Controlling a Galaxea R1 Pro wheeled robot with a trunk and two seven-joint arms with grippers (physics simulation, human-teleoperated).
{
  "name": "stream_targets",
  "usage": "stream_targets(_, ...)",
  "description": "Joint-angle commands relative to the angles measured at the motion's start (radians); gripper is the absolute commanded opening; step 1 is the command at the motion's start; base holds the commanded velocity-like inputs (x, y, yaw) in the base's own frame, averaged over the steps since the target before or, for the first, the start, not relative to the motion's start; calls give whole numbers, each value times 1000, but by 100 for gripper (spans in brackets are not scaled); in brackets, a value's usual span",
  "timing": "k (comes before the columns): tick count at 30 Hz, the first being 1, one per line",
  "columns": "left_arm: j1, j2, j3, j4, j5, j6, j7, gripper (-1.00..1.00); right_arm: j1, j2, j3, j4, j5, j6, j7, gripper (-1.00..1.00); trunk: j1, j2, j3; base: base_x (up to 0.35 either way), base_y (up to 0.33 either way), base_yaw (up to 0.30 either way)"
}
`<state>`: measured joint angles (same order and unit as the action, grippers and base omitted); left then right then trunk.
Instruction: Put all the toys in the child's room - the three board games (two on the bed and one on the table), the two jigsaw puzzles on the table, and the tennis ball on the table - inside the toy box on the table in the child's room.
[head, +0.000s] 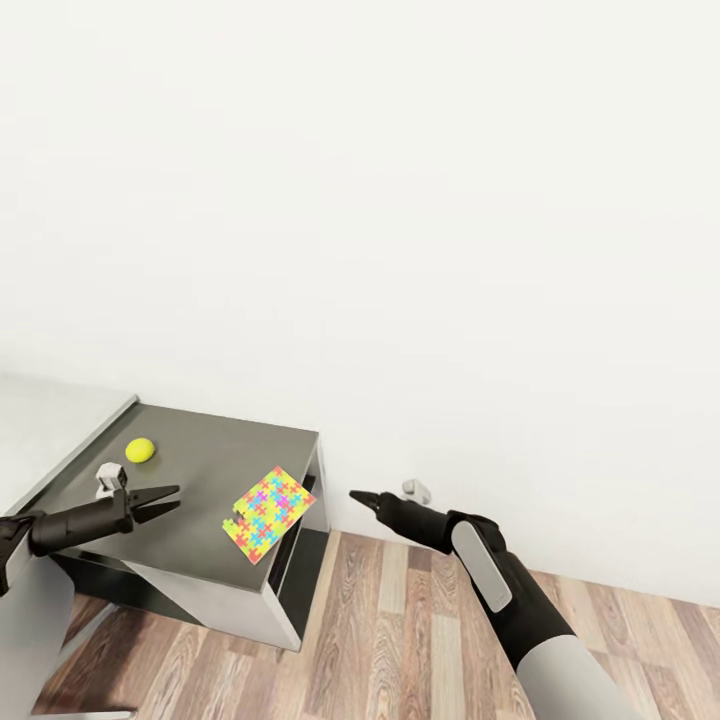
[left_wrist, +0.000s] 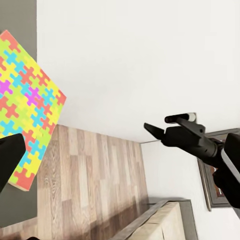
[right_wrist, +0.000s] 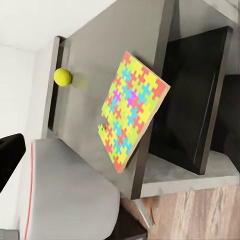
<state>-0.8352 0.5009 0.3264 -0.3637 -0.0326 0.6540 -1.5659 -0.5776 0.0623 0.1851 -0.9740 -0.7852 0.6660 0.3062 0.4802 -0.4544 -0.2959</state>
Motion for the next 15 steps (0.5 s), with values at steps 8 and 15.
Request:
stream_targets(8, -1, -5, 3, 0, -3, 9, -5, 100, -1, 0, -15, 38, -9, 4, 28, 100, 0, -2, -2, 2, -4, 0)
stream_targets(15, -1, -5, 6, 0, -3, 9, -5, 100, -1, -1, -32, 62, -12, 4, 58, 100, 0, -2, -2, 0, 0, 0)
